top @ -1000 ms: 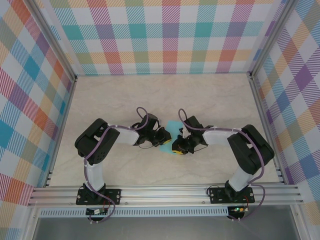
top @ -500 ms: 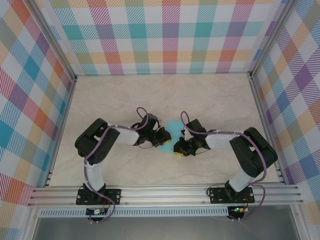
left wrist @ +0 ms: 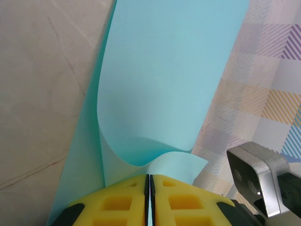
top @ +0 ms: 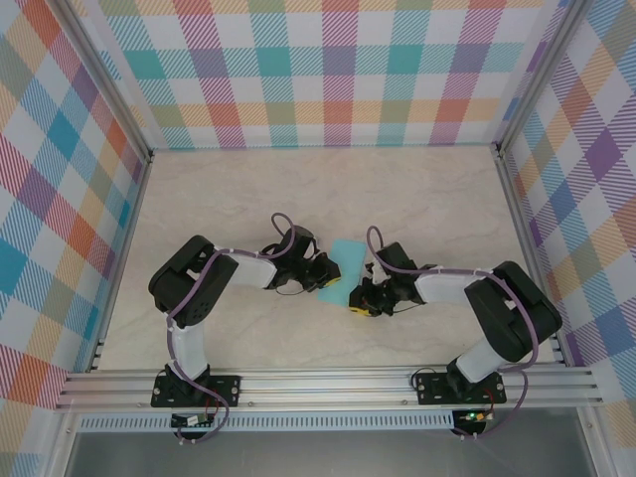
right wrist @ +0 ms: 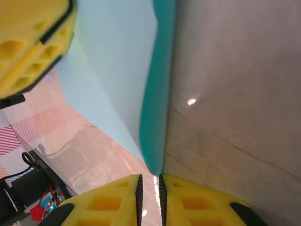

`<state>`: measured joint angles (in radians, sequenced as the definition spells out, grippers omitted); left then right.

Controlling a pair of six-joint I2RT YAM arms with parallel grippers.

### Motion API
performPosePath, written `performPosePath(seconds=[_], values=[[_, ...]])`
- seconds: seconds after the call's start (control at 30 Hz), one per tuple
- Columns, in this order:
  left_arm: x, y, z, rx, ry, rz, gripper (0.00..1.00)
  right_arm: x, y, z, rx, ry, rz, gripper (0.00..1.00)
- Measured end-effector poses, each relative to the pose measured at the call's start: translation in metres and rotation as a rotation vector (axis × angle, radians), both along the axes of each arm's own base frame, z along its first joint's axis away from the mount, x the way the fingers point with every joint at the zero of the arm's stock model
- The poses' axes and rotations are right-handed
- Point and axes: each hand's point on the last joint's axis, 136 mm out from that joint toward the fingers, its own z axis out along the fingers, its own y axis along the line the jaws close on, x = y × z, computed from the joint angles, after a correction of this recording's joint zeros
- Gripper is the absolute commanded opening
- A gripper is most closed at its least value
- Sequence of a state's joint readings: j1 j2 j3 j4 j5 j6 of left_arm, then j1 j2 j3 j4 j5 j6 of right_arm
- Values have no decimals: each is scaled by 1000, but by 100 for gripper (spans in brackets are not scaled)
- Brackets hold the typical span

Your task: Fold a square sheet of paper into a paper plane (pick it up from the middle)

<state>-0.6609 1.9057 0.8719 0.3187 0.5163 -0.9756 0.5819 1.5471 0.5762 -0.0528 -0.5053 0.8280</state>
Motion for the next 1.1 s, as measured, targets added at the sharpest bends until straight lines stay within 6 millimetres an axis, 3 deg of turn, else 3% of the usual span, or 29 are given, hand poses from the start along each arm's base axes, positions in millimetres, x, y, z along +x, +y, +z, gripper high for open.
performPosePath(seconds=[0.17, 0.4, 0.57, 0.77, 1.1], values=[[0, 0, 0, -1, 1, -1, 12, -4, -5, 13, 2, -3, -24, 22], [0, 0, 0, -2, 1, -2, 12, 19, 11, 37, 48, -61, -24, 19], [0, 0, 0, -3, 1, -2, 12, 30, 21, 22, 35, -27, -18, 18], [0, -1, 1, -4, 1, -5, 14, 24, 13, -2, -30, 35, -25, 15], [0, -3, 7, 25, -17, -44, 21, 23, 11, -4, -13, 28, -33, 11]])
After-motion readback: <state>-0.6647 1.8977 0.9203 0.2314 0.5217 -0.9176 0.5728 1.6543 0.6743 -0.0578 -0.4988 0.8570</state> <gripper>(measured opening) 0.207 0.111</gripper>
